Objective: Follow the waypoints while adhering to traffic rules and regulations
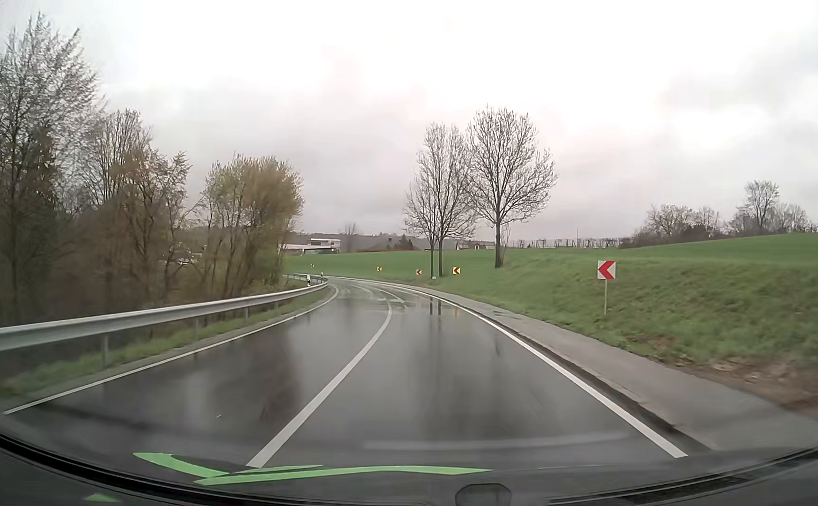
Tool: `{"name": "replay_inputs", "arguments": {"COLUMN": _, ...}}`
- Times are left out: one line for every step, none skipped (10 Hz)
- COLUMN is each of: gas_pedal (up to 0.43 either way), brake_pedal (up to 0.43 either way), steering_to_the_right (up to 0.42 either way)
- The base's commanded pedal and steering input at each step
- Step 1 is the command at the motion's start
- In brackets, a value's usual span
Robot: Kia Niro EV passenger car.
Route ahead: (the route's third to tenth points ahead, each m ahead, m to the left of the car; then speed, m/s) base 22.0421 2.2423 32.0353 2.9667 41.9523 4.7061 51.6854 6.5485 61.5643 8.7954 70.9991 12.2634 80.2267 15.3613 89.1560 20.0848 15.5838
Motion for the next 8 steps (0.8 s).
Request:
{"name": "replay_inputs", "arguments": {"gas_pedal": 0.0, "brake_pedal": 0.0, "steering_to_the_right": -0.009}}
{"name": "replay_inputs", "arguments": {"gas_pedal": 0.0, "brake_pedal": 0.0, "steering_to_the_right": -0.009}}
{"name": "replay_inputs", "arguments": {"gas_pedal": 0.0, "brake_pedal": 0.0, "steering_to_the_right": -0.009}}
{"name": "replay_inputs", "arguments": {"gas_pedal": 0.0, "brake_pedal": 0.0, "steering_to_the_right": -0.01}}
{"name": "replay_inputs", "arguments": {"gas_pedal": 0.0, "brake_pedal": 0.0, "steering_to_the_right": -0.012}}
{"name": "replay_inputs", "arguments": {"gas_pedal": 0.0, "brake_pedal": 0.0, "steering_to_the_right": -0.015}}
{"name": "replay_inputs", "arguments": {"gas_pedal": 0.0, "brake_pedal": 0.0, "steering_to_the_right": -0.015}}
{"name": "replay_inputs", "arguments": {"gas_pedal": 0.0, "brake_pedal": 0.0, "steering_to_the_right": -0.017}}
